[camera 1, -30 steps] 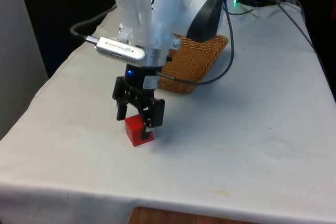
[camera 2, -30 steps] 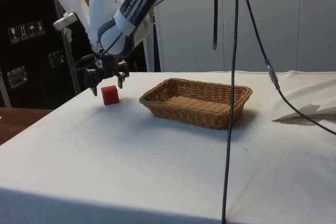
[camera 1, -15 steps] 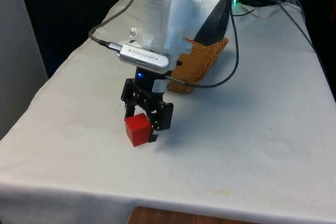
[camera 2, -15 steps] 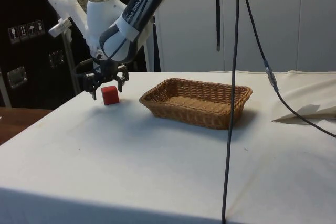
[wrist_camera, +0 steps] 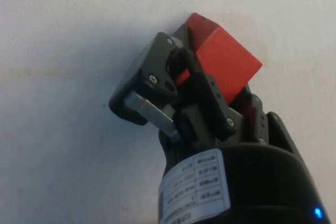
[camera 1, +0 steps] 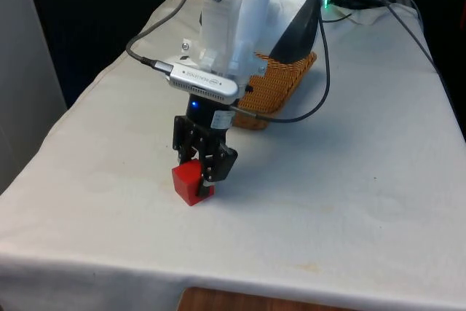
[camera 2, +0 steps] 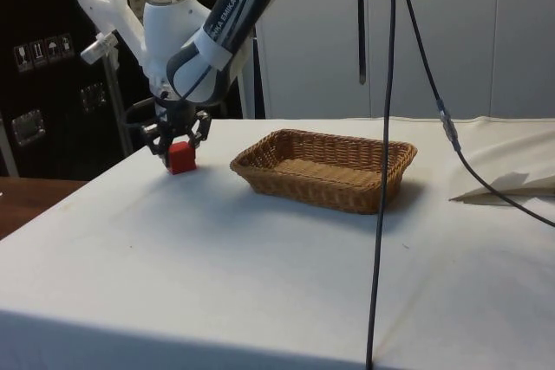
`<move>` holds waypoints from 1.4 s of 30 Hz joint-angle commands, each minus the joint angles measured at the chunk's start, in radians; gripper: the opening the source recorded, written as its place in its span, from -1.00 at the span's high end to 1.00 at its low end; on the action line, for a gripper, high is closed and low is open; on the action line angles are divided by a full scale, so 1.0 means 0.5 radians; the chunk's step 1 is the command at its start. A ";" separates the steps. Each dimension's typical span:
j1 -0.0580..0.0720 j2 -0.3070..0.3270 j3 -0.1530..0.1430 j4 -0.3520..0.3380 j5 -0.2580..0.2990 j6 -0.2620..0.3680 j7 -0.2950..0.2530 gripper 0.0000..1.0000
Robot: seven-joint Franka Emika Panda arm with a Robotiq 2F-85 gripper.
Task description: Pick up the cube and place it into the basket.
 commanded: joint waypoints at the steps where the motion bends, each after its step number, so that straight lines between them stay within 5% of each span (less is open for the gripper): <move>1: 0.016 -0.004 -0.022 -0.016 -0.010 0.028 0.024 0.98; 8: 0.018 -0.004 -0.022 -0.016 -0.010 0.028 0.026 0.96; 9: 0.002 0.000 -0.002 -0.002 0.000 0.000 0.002 0.96; 17: 0.020 -0.044 -0.030 -0.010 -0.014 -0.026 0.016 0.96; 18: 0.002 -0.016 -0.010 0.008 -0.004 -0.010 0.002 0.96; 20: 0.022 -0.086 -0.030 -0.030 -0.012 -0.048 0.016 0.96; 26: 0.026 -0.202 -0.032 -0.116 -0.016 -0.080 0.014 0.96; 27: 0.010 -0.174 -0.014 -0.090 -0.008 -0.084 0.002 0.96; 28: 0.026 -0.222 -0.032 -0.134 -0.018 -0.080 0.014 0.96; 42: 0.030 -0.566 -0.030 -0.430 -0.060 -0.090 0.014 0.96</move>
